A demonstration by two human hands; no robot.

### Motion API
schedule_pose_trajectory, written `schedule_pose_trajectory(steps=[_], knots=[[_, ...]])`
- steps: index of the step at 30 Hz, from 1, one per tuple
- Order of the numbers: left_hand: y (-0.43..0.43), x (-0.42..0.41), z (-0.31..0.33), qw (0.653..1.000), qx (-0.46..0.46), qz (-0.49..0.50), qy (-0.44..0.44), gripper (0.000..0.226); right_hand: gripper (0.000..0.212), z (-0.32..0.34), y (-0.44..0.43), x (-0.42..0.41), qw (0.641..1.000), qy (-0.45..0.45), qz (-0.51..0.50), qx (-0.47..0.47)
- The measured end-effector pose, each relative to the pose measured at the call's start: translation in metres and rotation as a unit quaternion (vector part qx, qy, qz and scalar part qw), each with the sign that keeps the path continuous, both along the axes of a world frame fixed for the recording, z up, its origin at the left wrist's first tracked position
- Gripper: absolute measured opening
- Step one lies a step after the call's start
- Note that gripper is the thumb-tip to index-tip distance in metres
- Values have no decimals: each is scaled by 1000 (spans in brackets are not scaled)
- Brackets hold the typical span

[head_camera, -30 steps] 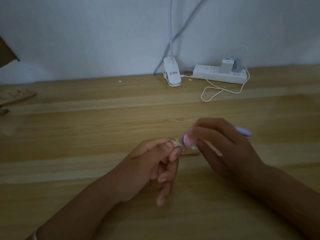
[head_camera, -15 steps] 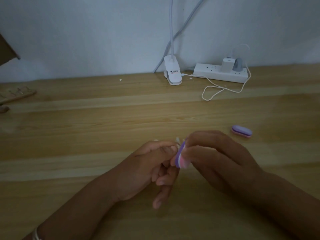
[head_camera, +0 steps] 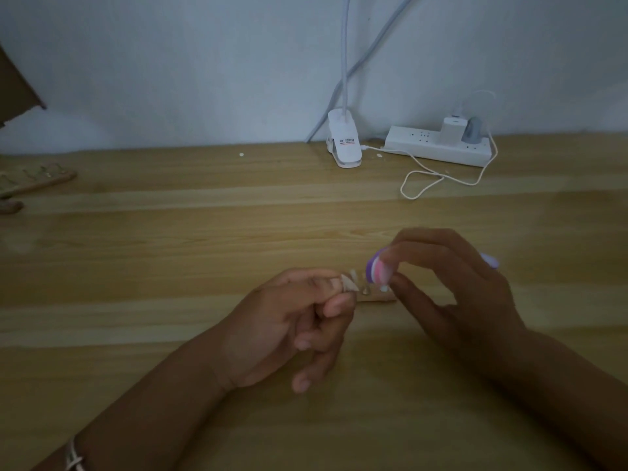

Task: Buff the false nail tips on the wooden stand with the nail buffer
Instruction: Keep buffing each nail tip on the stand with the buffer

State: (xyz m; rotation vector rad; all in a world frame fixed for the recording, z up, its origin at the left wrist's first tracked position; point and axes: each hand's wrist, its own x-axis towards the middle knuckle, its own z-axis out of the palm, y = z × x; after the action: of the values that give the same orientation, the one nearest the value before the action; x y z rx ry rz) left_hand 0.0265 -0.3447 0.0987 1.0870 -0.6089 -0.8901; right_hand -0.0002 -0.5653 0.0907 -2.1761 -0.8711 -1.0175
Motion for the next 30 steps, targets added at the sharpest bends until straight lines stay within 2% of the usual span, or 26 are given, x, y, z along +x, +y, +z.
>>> schedule_pose_trajectory(steps=[2, 5, 8, 11, 15, 19, 21, 23, 25, 30], knots=[[0, 0, 0, 1000, -6, 0, 8, 28, 19, -1, 7, -7, 999, -20, 28, 8], [2, -1, -2, 997, -14, -53, 60, 29, 20, -7, 10, -11, 997, -22, 69, -37], [3, 0, -1, 993, -16, -86, 73, 29, 17, -3, -1, 1, 999, -3, -1, -40], [0, 0, 0, 998, -9, -50, 41, 27, 13, -1, 4, -4, 1000, -12, -11, -13], [0, 0, -1, 1000, -8, -19, 20, 26, 21, -7, 6, -8, 998, -11, 35, -53], [0, 0, 2, 1000, 8, -8, -5, 28, 19, -1, -6, 2, 999, 17, -38, -20], [-3, -2, 3, 999, 14, 37, -26, 27, 23, 2, 1, -2, 1000, 14, -19, 0], [-5, -4, 2, 996, 19, 76, -43, 24, 24, 1, 7, -7, 1000, -5, 12, -19], [-5, -4, 3, 994, 27, 89, -55, 24, 23, 1, 4, -5, 999, -10, 12, -40], [-6, -4, 4, 992, 37, 97, -67, 23, 28, 1, 2, -3, 1000, 0, 8, -19]])
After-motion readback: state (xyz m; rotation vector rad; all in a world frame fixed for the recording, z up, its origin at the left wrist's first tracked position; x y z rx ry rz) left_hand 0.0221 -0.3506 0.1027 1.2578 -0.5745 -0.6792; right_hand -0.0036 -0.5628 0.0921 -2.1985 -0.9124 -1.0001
